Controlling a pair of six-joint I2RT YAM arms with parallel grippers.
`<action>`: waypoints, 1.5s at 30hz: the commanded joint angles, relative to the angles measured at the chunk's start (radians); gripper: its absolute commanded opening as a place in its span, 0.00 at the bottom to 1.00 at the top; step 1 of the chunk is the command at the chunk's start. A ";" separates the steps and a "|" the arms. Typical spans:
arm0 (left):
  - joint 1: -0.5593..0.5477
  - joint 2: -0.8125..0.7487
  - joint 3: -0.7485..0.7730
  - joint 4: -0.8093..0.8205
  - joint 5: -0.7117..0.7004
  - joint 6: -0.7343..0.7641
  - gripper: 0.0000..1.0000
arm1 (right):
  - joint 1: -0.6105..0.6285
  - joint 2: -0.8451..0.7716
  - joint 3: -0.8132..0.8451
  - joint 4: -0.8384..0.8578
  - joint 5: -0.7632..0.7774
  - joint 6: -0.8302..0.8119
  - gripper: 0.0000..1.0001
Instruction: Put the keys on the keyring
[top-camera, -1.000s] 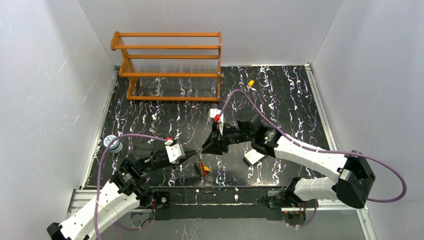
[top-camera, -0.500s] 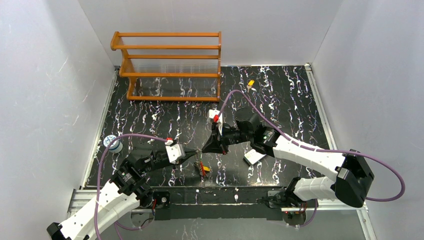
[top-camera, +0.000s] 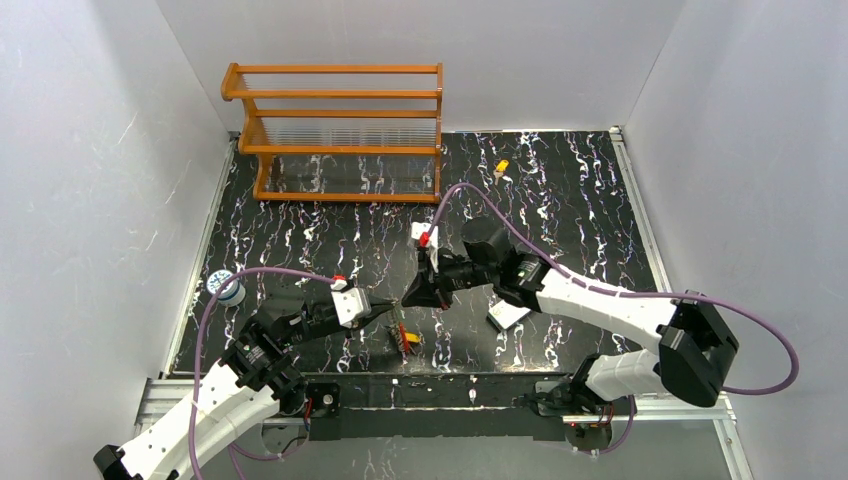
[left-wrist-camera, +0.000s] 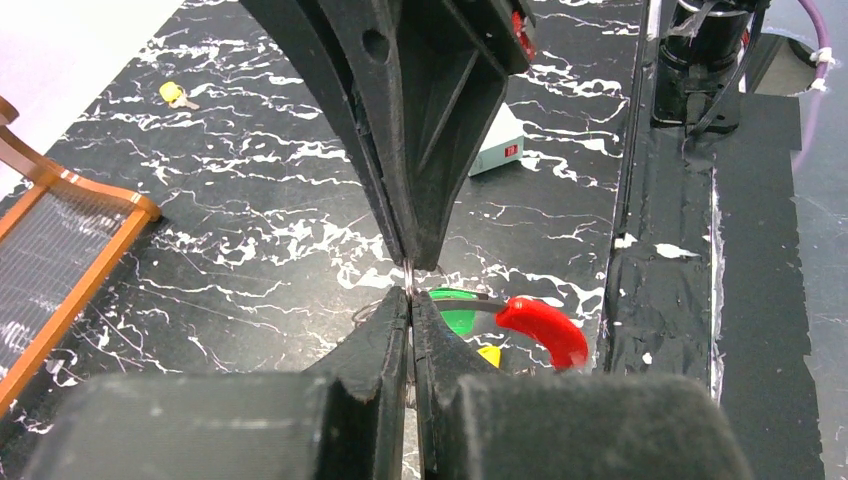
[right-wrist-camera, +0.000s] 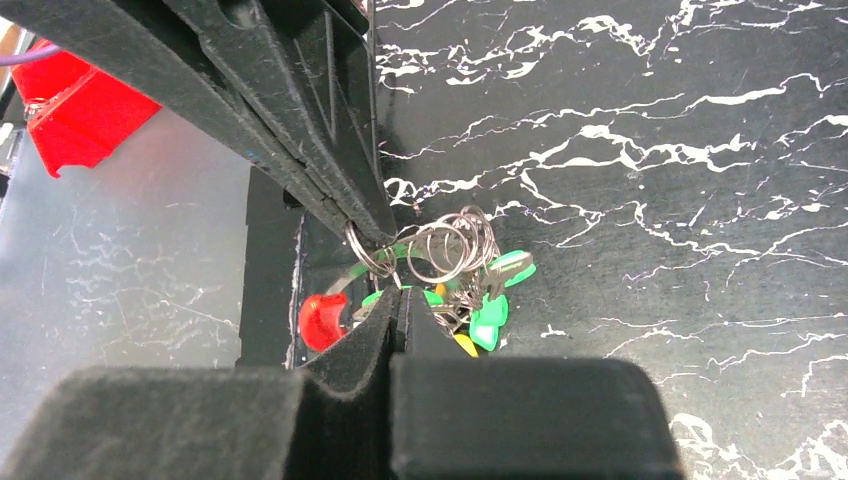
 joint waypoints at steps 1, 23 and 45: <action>-0.006 -0.012 0.004 0.053 0.025 0.003 0.00 | 0.001 0.040 0.020 0.001 0.021 -0.010 0.01; -0.006 -0.009 0.002 0.055 0.030 0.001 0.00 | 0.001 -0.144 -0.166 0.335 -0.097 -0.111 0.57; -0.006 -0.007 -0.001 0.061 0.037 -0.002 0.00 | 0.001 -0.015 -0.120 0.485 -0.124 -0.006 0.41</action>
